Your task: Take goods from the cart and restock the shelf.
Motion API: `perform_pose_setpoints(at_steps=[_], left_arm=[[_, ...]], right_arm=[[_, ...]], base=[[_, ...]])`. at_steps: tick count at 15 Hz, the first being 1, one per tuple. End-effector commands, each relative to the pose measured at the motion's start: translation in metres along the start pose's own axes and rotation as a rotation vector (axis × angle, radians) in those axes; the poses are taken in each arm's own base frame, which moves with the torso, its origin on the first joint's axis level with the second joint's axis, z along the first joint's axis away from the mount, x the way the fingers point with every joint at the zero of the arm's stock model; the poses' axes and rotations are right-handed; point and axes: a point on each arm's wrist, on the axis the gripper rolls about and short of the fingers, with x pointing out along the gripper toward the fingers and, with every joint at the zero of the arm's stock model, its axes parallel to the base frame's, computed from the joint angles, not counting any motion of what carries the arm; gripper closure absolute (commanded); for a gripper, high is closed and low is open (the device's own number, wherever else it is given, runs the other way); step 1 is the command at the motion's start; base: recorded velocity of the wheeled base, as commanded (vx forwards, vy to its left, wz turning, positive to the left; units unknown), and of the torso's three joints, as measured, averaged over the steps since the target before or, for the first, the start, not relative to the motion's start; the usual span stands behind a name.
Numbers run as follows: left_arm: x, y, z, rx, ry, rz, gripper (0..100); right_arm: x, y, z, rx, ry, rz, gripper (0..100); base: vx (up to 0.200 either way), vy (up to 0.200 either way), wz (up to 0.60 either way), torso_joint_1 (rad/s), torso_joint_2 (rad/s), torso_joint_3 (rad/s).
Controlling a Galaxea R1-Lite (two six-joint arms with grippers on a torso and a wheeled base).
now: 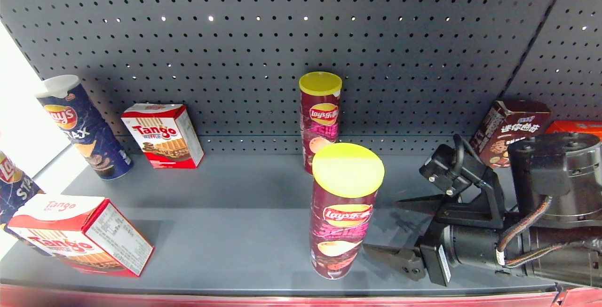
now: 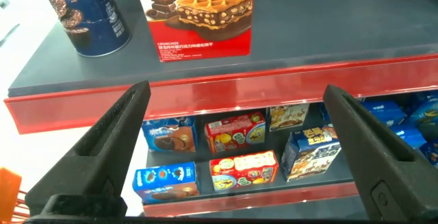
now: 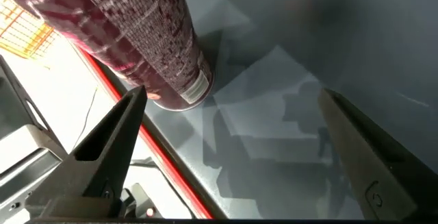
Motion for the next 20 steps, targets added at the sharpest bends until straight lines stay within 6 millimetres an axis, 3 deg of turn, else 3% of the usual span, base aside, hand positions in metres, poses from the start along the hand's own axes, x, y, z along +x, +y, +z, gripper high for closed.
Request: perform_pose_setpoints(at_steps=[1,20], left_arm=[[0.0,0.0,0.0,0.0,0.001,0.001,0],[0.0,0.0,0.0,0.0,0.001,-0.001,0]], right_arm=[[-0.002,-0.001,0.0,0.001,-0.003,-0.003,0],[0.015,-0.006,0.002,0.007,0.016,-0.013,0]], base=[[0.0,0.0,0.0,0.0,0.0,0.0],[0.0,0.0,0.0,0.0,0.0,0.0]])
